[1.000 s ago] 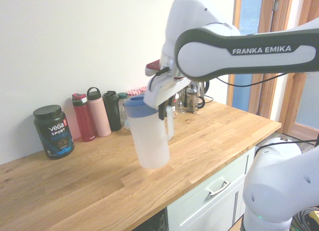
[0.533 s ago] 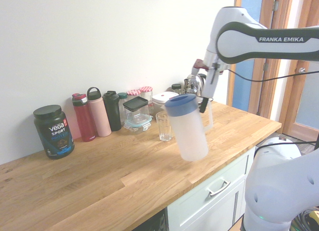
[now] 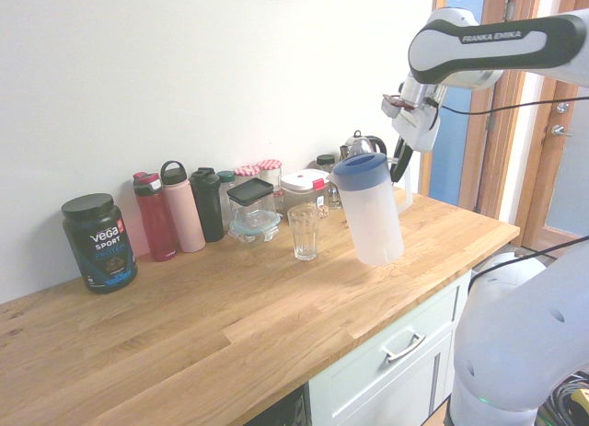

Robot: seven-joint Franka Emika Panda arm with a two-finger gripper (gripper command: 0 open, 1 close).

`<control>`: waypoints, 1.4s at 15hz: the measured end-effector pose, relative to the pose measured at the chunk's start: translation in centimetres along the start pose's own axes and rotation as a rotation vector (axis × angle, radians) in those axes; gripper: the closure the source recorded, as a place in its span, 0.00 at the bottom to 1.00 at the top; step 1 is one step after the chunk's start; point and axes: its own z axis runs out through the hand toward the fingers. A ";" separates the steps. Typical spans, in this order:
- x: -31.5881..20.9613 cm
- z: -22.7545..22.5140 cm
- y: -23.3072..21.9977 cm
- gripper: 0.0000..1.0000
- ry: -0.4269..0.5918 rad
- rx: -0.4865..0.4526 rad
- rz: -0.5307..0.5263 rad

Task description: Pour me some water

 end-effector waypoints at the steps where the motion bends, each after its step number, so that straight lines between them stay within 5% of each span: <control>1: 1.3 0.0 0.4 1.00 -0.013 -0.011 -0.003; 8: 8.3 0.5 -1.7 1.00 -0.119 -0.220 -0.058; 21: 12.4 7.0 -7.8 1.00 -0.297 -0.647 -0.117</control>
